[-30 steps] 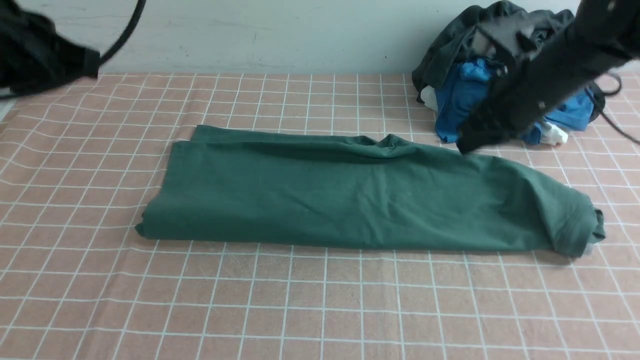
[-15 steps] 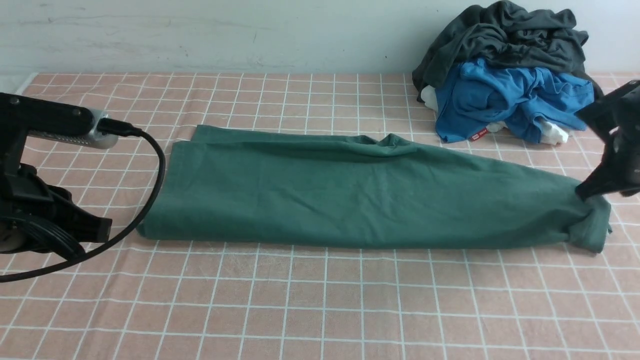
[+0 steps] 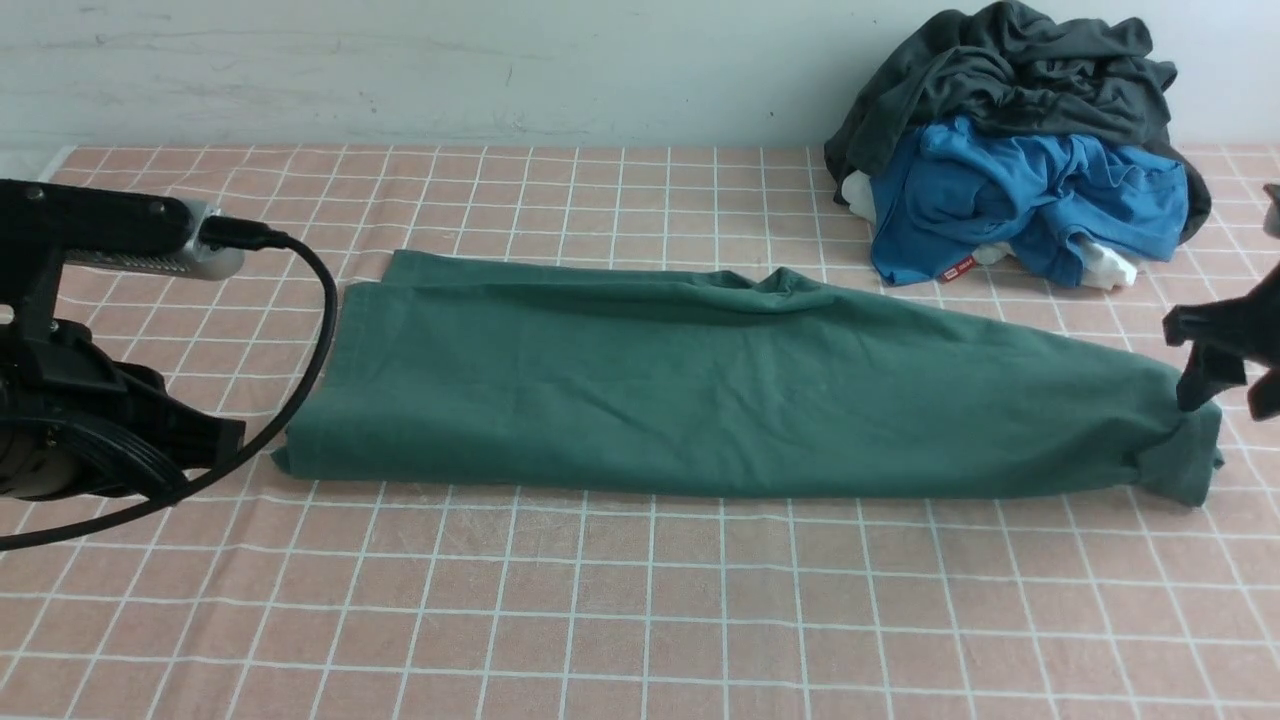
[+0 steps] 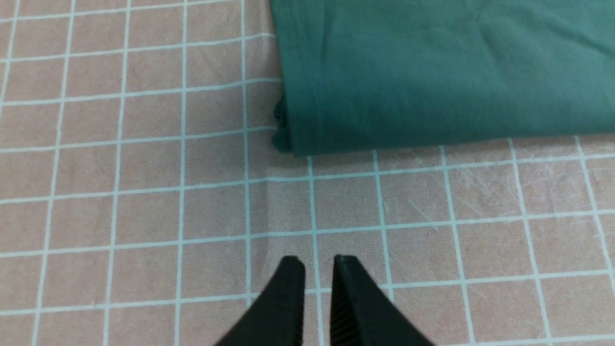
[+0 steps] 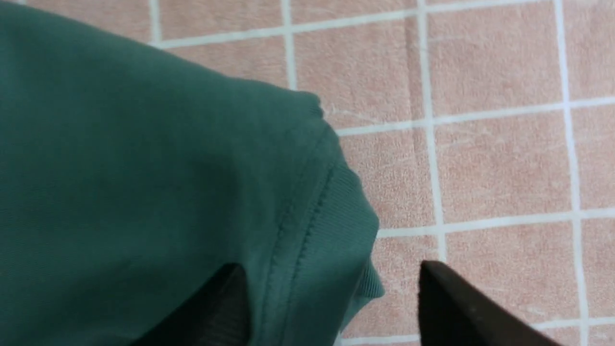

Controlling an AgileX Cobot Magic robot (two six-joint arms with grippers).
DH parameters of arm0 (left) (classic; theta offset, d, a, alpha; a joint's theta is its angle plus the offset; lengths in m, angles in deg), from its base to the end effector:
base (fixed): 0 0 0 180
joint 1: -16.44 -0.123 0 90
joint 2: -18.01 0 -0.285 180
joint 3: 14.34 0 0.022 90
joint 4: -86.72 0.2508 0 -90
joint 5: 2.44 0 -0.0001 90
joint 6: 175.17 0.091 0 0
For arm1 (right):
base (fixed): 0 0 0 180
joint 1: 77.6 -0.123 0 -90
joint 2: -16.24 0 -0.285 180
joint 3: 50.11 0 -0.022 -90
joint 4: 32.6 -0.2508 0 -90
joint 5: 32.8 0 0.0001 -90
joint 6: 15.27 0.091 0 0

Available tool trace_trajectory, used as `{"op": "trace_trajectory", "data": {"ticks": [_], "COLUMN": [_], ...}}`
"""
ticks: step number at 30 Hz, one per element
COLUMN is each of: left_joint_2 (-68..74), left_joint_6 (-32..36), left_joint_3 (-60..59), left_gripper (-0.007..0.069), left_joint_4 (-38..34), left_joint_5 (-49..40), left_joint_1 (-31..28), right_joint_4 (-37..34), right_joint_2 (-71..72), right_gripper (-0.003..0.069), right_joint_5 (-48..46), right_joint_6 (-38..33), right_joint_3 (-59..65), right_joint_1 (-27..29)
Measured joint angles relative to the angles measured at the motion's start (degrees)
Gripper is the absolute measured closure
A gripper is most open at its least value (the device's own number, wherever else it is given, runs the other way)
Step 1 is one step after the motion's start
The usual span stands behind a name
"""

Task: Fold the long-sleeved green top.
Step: Use the right arm to clamp the right edge of the fabric

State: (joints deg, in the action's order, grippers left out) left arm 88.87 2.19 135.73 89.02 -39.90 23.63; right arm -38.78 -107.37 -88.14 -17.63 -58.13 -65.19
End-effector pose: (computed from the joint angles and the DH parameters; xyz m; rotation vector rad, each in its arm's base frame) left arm 0.2161 -0.0250 0.2990 0.1229 2.4094 -0.0349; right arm 0.4001 -0.0798 0.1824 0.3405 2.9513 0.1077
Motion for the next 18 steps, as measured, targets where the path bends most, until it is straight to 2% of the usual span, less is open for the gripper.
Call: {"op": "trace_trajectory", "data": {"ticks": [1,4,7,9,10,11,13,14,15,16,18], "left_joint_2": [0.0,0.0,0.0,0.0,0.0,0.0,0.0,0.0,0.0,0.0,0.0], "left_joint_6": [0.0,0.0,0.0,0.0,0.0,0.0,0.0,0.0,0.0,0.0,0.0], "left_joint_3": [0.0,0.0,0.0,0.0,0.0,0.0,0.0,0.0,0.0,0.0,0.0], "left_gripper": [0.0552,0.0552,0.0552,0.0552,0.0552,0.0552,0.0552,0.0552,0.0552,0.0552,0.0552], "left_joint_4": [-0.1,-0.2,-0.3,-0.3,-0.3,-0.3,-0.3,-0.3,-0.3,-0.4,-0.7], "left_joint_5": [0.0,0.4,0.6,0.8,0.9,0.9,0.9,0.9,0.8,0.6,-0.1], "left_joint_1": [0.0,0.0,0.0,0.0,0.0,0.0,0.0,0.0,0.0,0.0,0.0], "right_joint_4": [-0.6,-4.5,-6.1,-6.1,-5.7,-5.6,-4.4,-3.4,-3.1,0.8,6.2], "right_joint_2": [-0.9,-4.4,-5.1,-5.2,-5.2,-5.2,-4.9,-4.3,-4.2,-2.4,0.3], "right_gripper": [0.0134,0.0046,0.0062,0.0147,0.0224,0.0224,0.0430,0.0510,0.0524,0.0601,0.0626], "right_joint_5": [0.1,0.5,1.0,0.9,0.9,0.9,0.5,0.2,0.1,-0.9,-1.3], "right_joint_6": [-0.3,-1.7,-3.4,-4.8,-5.4,-5.5,-6.1,-6.2,-6.2,-6.2,-5.8], "right_joint_3": [0.0,0.0,-0.4,-0.6,-0.6,-0.6,-0.5,-0.3,-0.3,-0.2,-0.1], "right_joint_1": [0.1,0.1,0.1,0.2,0.2,0.2,0.3,0.3,0.3,0.3,0.6]}}
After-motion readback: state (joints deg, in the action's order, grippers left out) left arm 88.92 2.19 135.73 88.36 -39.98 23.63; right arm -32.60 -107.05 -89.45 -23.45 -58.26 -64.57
